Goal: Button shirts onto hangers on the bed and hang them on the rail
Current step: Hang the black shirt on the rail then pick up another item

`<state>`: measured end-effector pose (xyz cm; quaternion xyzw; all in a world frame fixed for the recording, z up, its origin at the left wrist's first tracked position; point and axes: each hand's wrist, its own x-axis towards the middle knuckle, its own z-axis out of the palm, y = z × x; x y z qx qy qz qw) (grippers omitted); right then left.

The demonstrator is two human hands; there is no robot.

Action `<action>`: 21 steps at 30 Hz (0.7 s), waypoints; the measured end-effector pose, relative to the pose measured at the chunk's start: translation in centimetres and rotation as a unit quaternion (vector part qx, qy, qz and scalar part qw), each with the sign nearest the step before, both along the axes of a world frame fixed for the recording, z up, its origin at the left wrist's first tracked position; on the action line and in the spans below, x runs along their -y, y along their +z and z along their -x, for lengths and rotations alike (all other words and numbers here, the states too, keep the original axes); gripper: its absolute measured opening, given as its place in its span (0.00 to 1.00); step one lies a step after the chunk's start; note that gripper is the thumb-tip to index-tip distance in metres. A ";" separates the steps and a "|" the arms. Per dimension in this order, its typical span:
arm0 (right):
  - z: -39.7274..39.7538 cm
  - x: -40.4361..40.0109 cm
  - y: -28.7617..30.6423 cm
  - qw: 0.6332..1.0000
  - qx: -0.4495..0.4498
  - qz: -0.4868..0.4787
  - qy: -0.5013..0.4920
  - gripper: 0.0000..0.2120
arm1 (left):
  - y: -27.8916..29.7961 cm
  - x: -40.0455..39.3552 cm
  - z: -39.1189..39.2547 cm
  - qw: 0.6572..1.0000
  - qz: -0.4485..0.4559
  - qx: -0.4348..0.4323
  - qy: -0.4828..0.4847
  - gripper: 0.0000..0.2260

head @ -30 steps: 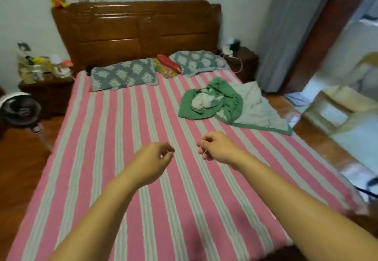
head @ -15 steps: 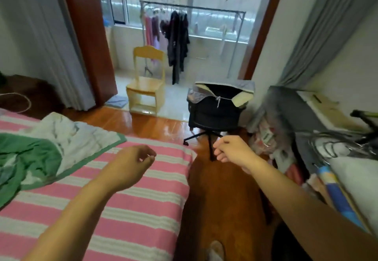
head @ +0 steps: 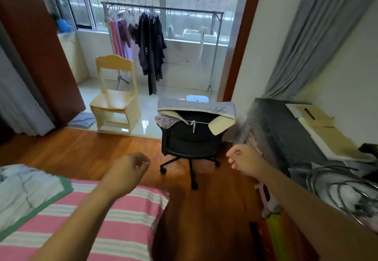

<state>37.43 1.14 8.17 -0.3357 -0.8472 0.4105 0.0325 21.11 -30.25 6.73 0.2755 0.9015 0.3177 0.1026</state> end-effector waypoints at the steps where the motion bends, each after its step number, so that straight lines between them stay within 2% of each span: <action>1: 1.5 -1.7 -0.1 1.000 0.007 -0.013 0.002 0.09 | -0.3 -1.6 1.3 1.000 0.004 -0.010 0.008 0.06; 4: 5.5 -6.0 -1.3 1.000 0.017 -0.022 -0.015 0.07 | -1.9 -6.5 6.9 0.997 0.035 -0.071 0.006 0.11; 7: 9.6 -9.1 -2.5 0.999 0.038 -0.038 -0.009 0.06 | -3.5 -12.3 13.6 0.985 0.085 -0.139 -0.046 0.15; 11: 15.2 -13.2 -3.3 0.996 0.032 -0.081 -0.015 0.08 | -3.8 -22.3 23.2 0.980 0.092 -0.153 -0.090 0.16; 14: 18.0 -16.3 -3.6 0.991 0.046 -0.126 -0.010 0.10 | -4.1 -29.8 28.8 0.967 0.117 -0.181 -0.137 0.22; 17: 19.2 -18.1 -3.8 0.987 0.043 -0.151 -0.026 0.09 | -4.4 -36.9 32.2 0.957 0.145 -0.160 -0.193 0.29; 21: 21.3 -21.6 -5.0 0.979 0.027 -0.197 -0.039 0.10 | -8.3 -41.5 33.4 0.934 0.230 -0.090 -0.260 0.23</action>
